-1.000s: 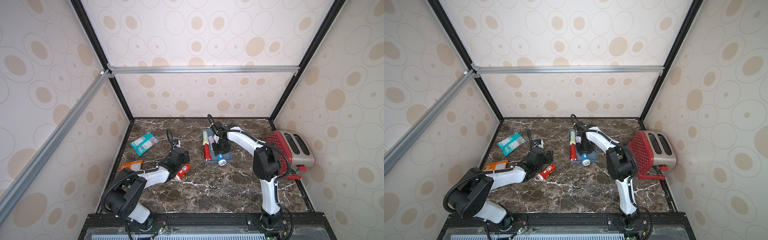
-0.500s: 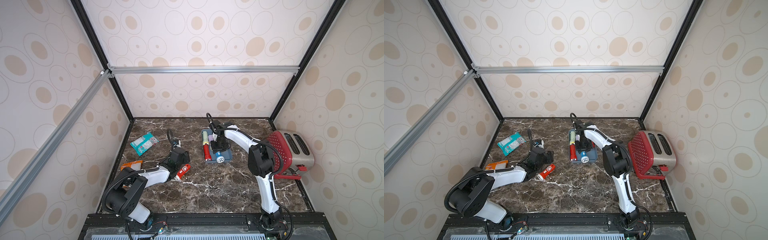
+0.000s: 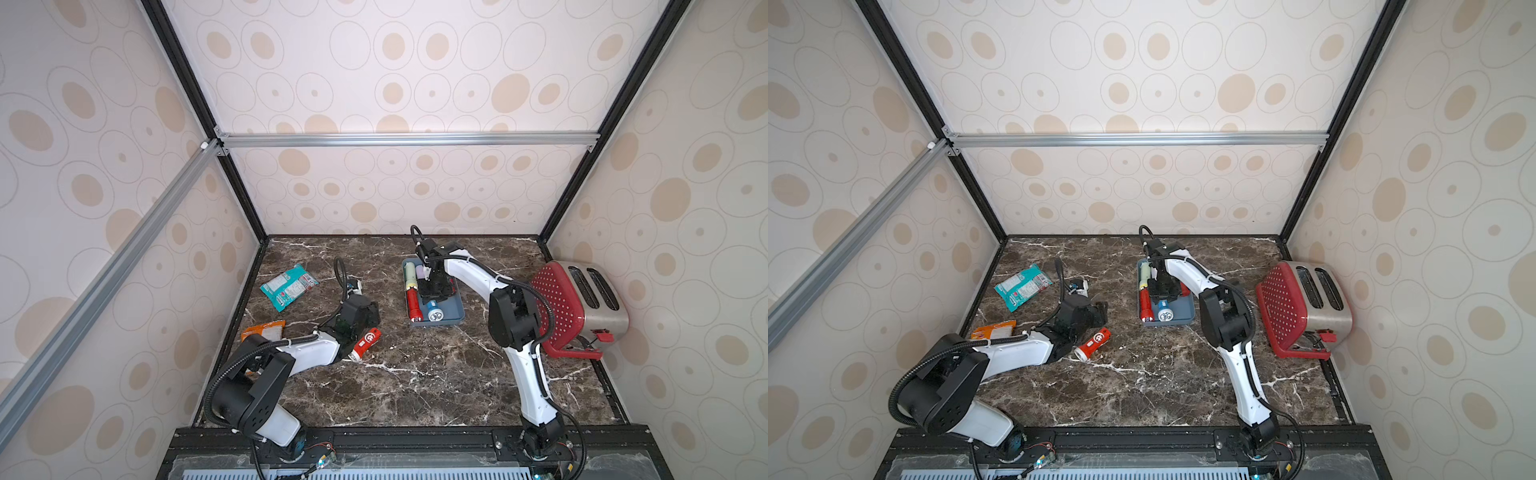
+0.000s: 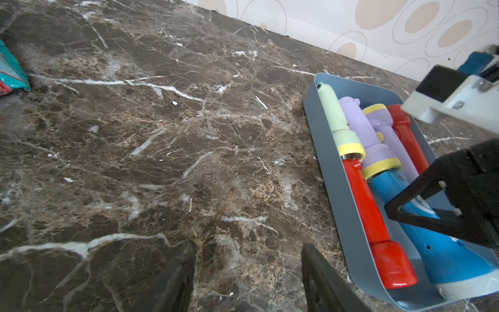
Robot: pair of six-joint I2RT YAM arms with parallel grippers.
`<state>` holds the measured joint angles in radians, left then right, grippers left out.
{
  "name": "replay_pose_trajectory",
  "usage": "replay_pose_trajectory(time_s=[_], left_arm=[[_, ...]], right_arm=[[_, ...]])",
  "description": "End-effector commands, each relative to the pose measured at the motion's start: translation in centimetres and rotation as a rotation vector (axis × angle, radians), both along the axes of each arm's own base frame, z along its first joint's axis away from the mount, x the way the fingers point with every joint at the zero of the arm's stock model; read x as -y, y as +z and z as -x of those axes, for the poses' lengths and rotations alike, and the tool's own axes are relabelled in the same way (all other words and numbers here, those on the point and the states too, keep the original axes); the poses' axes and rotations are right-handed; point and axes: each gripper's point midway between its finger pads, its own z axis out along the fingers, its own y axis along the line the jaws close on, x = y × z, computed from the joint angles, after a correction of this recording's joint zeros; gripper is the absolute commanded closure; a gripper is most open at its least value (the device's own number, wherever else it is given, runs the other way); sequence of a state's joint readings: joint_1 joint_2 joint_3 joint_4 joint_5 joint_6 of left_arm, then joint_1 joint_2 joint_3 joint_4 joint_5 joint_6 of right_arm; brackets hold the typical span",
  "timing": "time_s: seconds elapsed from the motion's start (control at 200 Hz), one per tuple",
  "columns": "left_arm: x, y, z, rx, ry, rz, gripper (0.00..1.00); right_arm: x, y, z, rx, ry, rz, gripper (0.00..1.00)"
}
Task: Put the flashlights into the storage boxes
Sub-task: Place the flashlight at the storage box.
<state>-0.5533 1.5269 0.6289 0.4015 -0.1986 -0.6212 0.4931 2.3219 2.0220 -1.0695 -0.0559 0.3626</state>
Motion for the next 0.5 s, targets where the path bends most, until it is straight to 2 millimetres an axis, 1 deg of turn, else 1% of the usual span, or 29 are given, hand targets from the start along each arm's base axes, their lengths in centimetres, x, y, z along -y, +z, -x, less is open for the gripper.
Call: replay_pose_trajectory(time_s=[0.0, 0.14, 0.185, 0.26, 0.35, 0.425, 0.49], left_arm=[[0.2, 0.8, -0.7, 0.013, -0.002, 0.002, 0.37], [0.2, 0.9, -0.7, 0.016, -0.001, 0.001, 0.37], [0.2, 0.9, -0.8, 0.017, 0.000, 0.001, 0.37], [0.3, 0.9, -0.8, 0.016, -0.005, 0.004, 0.37], [0.3, 0.9, -0.8, 0.016, -0.003, 0.001, 0.37], [0.2, 0.8, -0.8, 0.015, -0.002, 0.000, 0.37], [0.4, 0.7, -0.8, 0.010, -0.008, 0.002, 0.37]], right_arm=[[-0.2, 0.5, -0.3, -0.005, -0.023, -0.011, 0.78], [-0.4, 0.9, -0.3, -0.003, -0.029, -0.026, 0.77], [-0.6, 1.1, -0.2, -0.004, -0.033, -0.034, 0.75], [-0.8, 1.3, -0.3, -0.004, -0.051, -0.046, 0.68], [-1.5, 1.7, -0.1, -0.020, -0.062, -0.087, 0.55], [-1.9, 2.0, 0.3, -0.037, -0.060, -0.114, 0.51], [-1.7, 2.2, 0.8, -0.046, -0.059, -0.113, 0.48]])
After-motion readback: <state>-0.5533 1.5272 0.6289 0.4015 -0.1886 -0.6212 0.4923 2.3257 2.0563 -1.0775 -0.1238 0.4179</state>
